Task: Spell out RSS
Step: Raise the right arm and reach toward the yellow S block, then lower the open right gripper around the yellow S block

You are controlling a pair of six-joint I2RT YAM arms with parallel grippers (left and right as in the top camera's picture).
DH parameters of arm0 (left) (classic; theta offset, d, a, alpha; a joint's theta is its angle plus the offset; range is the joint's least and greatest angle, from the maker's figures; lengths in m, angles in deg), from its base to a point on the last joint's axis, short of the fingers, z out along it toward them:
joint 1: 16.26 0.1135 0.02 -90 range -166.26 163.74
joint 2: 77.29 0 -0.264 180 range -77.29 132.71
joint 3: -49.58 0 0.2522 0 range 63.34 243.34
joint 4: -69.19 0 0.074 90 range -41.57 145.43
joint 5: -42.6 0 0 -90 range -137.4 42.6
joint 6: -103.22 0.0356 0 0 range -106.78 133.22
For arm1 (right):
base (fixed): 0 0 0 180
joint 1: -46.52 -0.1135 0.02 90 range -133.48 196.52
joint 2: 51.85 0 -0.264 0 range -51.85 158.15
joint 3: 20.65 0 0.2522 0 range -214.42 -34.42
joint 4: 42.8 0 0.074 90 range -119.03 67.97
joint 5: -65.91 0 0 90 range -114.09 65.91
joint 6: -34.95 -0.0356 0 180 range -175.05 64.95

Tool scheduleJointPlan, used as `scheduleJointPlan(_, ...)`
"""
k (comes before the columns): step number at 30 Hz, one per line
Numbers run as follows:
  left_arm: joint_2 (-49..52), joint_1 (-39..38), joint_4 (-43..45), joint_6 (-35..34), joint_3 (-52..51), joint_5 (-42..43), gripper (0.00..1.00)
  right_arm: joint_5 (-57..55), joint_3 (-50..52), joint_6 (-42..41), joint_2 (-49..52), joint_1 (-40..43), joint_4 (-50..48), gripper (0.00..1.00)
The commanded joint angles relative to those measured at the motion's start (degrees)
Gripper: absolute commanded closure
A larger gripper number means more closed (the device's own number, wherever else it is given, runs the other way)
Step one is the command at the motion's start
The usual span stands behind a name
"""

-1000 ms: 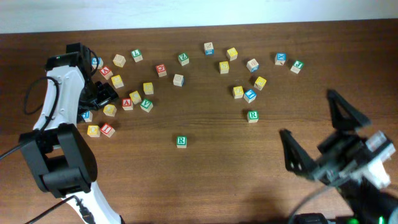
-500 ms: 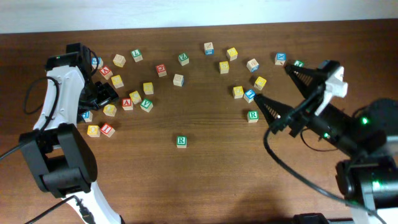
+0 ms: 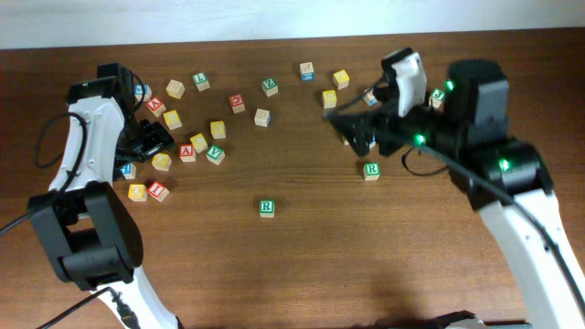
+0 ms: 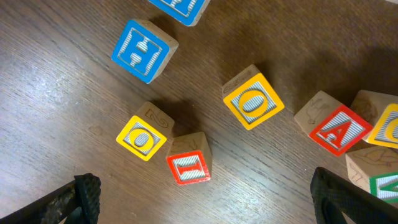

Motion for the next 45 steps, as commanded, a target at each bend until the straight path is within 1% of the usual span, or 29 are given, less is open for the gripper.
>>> scheduleJointPlan(1, 0.59, -0.02, -0.07, -0.90, -0.52, -0.61, 0.01, -4.76, -8.98, 3.21, 7.63, -0.37, 7.56, 0.02)
scheduleJointPlan(2, 0.59, -0.02, -0.07, -0.90, -0.55, -0.63, 0.01, -3.30, -9.79, 3.17, 8.87, -0.37, 7.82, 0.02)
scheduleJointPlan(3, 0.59, -0.02, -0.07, -0.90, -0.55, -0.61, 0.01, 2.29, -10.01, 1.75, 10.45, -0.37, 7.26, 0.02)
scheduleJointPlan(7, 0.59, -0.02, -0.07, -0.90, -0.52, -0.61, 0.01, 14.58, -9.99, -0.68, 12.41, -0.37, 6.69, 0.02)
scheduleJointPlan(10, 0.59, -0.02, -0.07, -0.90, -0.52, -0.61, 0.01, 16.92, -9.97, -0.63, 13.20, -0.72, 6.64, 0.02)
scheduleJointPlan(16, 0.59, -0.02, -0.04, -0.90, -0.55, -0.61, 0.01, 11.02, -9.97, -0.87, 17.09, -3.72, 6.47, 0.02)
scheduleJointPlan(19, 0.59, -0.02, -0.04, -0.92, -0.55, -0.61, 0.01, 1.81, -9.97, -8.83, 19.71, -6.05, 6.47, 0.02)
scheduleJointPlan(24, 0.59, -0.02, -0.07, -0.90, -0.52, -0.61, 0.01, -9.46, -9.97, -10.01, 22.10, -10.64, 7.19, 0.02)
scheduleJointPlan(27, 0.59, -0.02, -0.04, -0.90, -0.55, -0.61, 0.01, -20.70, -9.97, -14.05, 22.53, -13.53, 8.59, 0.01)
scheduleJointPlan(29, 0.59, -0.02, -0.04, -0.90, -0.52, -0.63, 0.01, -26.34, -9.97, -14.23, 22.64, -15.06, 8.59, 0.01)
scheduleJointPlan(32, 0.59, -0.02, -0.04, -0.90, -0.55, -0.61, 0.01, -27.69, -9.99, -14.19, 22.62, -15.96, 6.47, 0.02)
scheduleJointPlan(35, 0.59, -0.02, -0.07, -0.90, -0.55, -0.61, 0.01, -30.03, -9.99, -13.53, 23.06, -15.63, 0.94, 0.02)
scheduleJointPlan(38, 0.59, -0.02, -0.07, -0.90, -0.55, -0.63, 0.00, -31.19, -9.99, -9.22, 24.81, -15.10, -3.87, 0.01)
scheduleJointPlan(39, 0.59, -0.02, -0.07, -0.90, -0.52, -0.61, 0.01, -30.82, -10.03, -9.49, 25.75, -14.64, -5.22, 0.01)
scheduleJointPlan(45, 0.59, -0.02, -0.07, -0.90, -0.55, -0.61, 0.01, -30.69, -15.43, -9.20, 31.39, -10.86, -6.29, 0.01)
